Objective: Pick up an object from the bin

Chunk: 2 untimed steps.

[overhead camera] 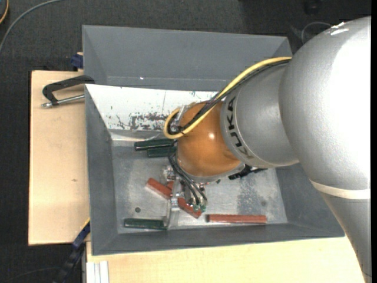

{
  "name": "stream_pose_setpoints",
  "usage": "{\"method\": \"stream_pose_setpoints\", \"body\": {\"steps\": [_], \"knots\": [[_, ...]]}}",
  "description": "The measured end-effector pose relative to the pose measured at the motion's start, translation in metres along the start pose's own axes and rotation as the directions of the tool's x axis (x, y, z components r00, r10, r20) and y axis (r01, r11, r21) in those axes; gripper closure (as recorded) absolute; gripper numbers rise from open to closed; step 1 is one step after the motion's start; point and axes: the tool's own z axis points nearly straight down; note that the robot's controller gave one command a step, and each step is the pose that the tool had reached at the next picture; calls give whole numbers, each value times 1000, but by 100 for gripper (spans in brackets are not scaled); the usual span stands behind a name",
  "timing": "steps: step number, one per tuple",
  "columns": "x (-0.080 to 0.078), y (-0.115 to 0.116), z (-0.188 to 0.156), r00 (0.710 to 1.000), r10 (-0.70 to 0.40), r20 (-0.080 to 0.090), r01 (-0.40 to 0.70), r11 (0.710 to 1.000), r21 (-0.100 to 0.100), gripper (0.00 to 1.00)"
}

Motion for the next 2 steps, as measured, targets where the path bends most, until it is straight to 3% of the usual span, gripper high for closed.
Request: {"method": "stream_pose_setpoints", "body": {"steps": [1, 2], "knots": [[-2, 1, -4, 1000, -1, 7, 1, 1000, -2, 100], [-38, 1, -129, 994, -109, 21, 109, 994, -2, 100]]}}
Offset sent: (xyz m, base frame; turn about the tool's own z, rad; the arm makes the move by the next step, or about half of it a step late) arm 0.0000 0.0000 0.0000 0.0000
